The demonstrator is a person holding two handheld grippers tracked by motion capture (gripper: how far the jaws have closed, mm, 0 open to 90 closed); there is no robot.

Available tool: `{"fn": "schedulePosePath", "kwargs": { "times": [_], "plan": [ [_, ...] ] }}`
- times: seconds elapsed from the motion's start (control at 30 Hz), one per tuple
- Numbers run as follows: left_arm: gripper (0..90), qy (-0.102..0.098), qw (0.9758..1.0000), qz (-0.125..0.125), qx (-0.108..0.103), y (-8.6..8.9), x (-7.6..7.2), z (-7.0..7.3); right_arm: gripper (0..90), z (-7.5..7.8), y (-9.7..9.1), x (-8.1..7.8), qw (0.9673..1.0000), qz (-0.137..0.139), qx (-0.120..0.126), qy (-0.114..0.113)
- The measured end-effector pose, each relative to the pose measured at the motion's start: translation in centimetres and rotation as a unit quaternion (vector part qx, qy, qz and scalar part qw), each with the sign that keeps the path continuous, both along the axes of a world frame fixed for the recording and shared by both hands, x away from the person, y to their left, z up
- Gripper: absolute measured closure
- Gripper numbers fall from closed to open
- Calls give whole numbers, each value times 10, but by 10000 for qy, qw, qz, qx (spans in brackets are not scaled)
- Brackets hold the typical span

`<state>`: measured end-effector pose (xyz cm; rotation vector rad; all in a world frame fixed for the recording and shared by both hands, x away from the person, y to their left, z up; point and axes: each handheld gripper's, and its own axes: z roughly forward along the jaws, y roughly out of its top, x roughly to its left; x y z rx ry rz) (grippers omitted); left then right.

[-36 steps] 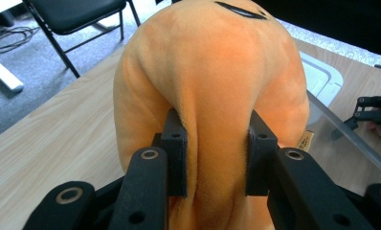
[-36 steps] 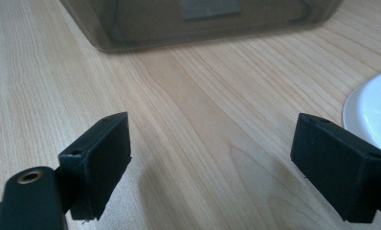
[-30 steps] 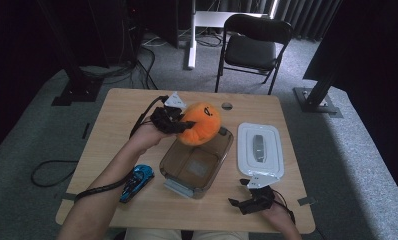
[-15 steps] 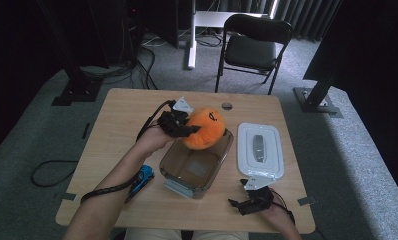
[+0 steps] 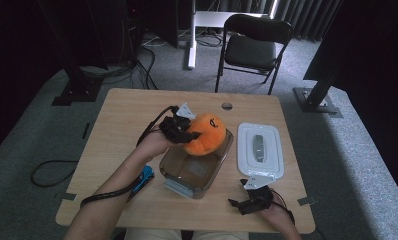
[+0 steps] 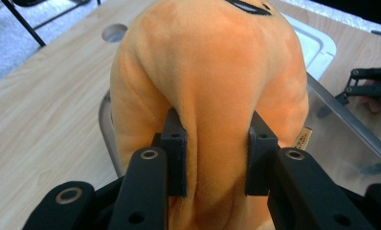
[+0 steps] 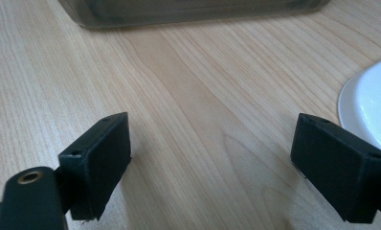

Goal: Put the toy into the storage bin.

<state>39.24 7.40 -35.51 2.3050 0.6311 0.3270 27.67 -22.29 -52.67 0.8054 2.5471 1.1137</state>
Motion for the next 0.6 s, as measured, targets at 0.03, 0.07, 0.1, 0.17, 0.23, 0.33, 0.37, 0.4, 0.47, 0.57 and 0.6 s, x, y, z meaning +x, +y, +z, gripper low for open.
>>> {"fn": "schedulePosePath", "kwargs": {
  "times": [0.03, 0.07, 0.1, 0.17, 0.23, 0.33, 0.37, 0.4, 0.47, 0.57, 0.6],
  "plan": [
    [696, -23, 10000, -11, 21, 0, -1, -1, 134, 0, 0, 0, 10000, -1, 0, -1],
    [696, -12, 10000, -18, 38, -1, -2, -1, 133, 0, 0, 0, 10000, 0, 1, -5],
    [696, 11, 10000, -15, 17, -1, -2, -2, 133, 0, 0, 0, 10000, -3, 3, -1],
    [695, 28, 10000, -42, 67, -1, -3, -4, 133, 0, 0, 0, 10000, -1, 3, 3],
    [692, 46, 10000, -41, 67, -1, -2, -6, 133, 0, 0, 0, 10000, -1, 3, 9],
    [691, 74, 10000, -19, 31, -1, -1, -8, 134, 0, 0, 0, 10000, 0, -2, 3],
    [686, 72, 10000, -23, 46, -1, -1, -8, 133, 0, 0, 0, 10000, -4, 2, 2],
    [683, 75, 10000, -17, 42, -2, -1, -8, 133, 0, 0, 0, 10000, -4, 7, 4],
    [674, 92, 10000, -16, 34, -2, 0, -9, 133, 0, -1, 0, 10000, -7, 23, 12],
    [664, 132, 9999, 8, 24, -2, 0, -11, 133, 0, -1, 0, 10000, -13, 31, 11],
    [660, 134, 9999, 6, 34, -2, 0, -11, 133, 0, -1, 0, 10000, -13, 35, 14]
  ]
}}
